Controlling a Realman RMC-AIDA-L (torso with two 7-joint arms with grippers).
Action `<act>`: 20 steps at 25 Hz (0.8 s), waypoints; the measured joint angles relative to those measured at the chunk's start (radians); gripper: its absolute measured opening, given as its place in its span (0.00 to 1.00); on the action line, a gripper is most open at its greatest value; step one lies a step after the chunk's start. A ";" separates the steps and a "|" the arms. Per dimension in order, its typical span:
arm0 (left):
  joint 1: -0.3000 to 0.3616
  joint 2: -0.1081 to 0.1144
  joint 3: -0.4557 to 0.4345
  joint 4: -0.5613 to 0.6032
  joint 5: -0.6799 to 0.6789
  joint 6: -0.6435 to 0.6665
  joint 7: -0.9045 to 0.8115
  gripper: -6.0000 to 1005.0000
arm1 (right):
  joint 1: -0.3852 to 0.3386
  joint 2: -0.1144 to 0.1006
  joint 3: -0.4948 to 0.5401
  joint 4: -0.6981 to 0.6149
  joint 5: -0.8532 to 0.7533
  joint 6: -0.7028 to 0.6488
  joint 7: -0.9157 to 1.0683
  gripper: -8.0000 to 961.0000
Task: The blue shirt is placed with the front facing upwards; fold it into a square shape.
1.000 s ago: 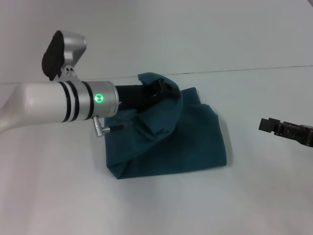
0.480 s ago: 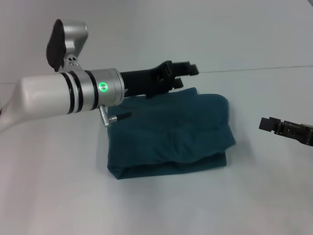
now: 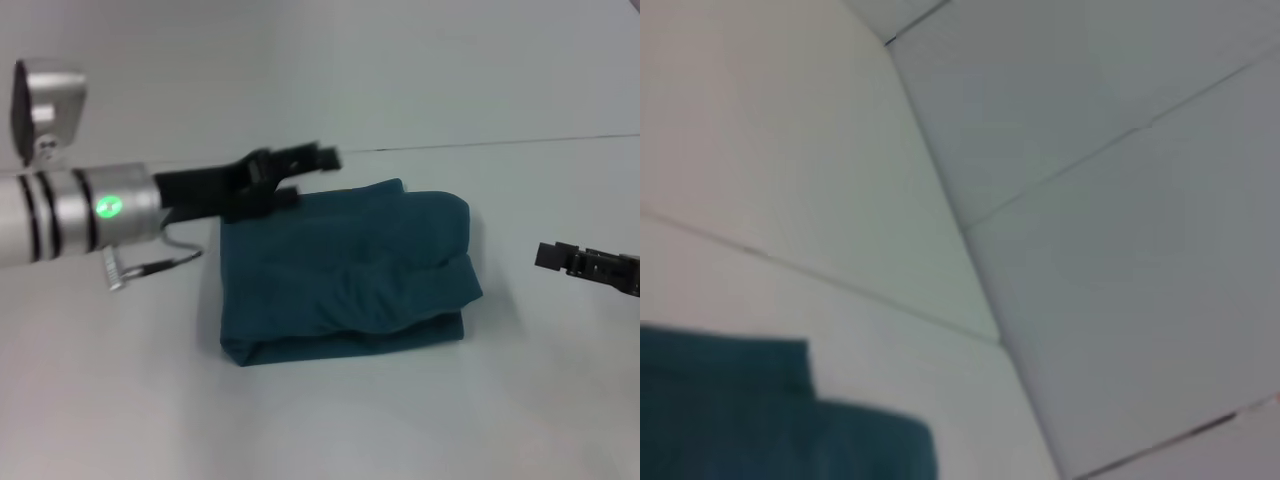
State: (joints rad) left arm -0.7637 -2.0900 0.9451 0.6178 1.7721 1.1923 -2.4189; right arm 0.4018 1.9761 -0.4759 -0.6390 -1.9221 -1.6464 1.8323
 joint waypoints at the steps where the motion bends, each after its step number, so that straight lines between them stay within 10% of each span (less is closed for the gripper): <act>1: 0.016 0.009 -0.003 0.008 0.019 0.022 -0.001 0.94 | 0.004 -0.008 -0.001 -0.003 -0.016 -0.003 0.017 0.95; 14: 0.124 0.023 -0.206 0.103 0.350 0.147 -0.075 0.93 | 0.141 -0.177 -0.013 -0.016 -0.222 -0.077 0.399 0.95; 20: 0.134 0.017 -0.203 0.082 0.367 0.083 -0.134 0.93 | 0.222 -0.217 -0.038 -0.130 -0.331 -0.090 0.621 0.95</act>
State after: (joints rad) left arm -0.6294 -2.0728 0.7417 0.7001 2.1393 1.2751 -2.5533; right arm 0.6242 1.7587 -0.5143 -0.7689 -2.2530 -1.7365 2.4534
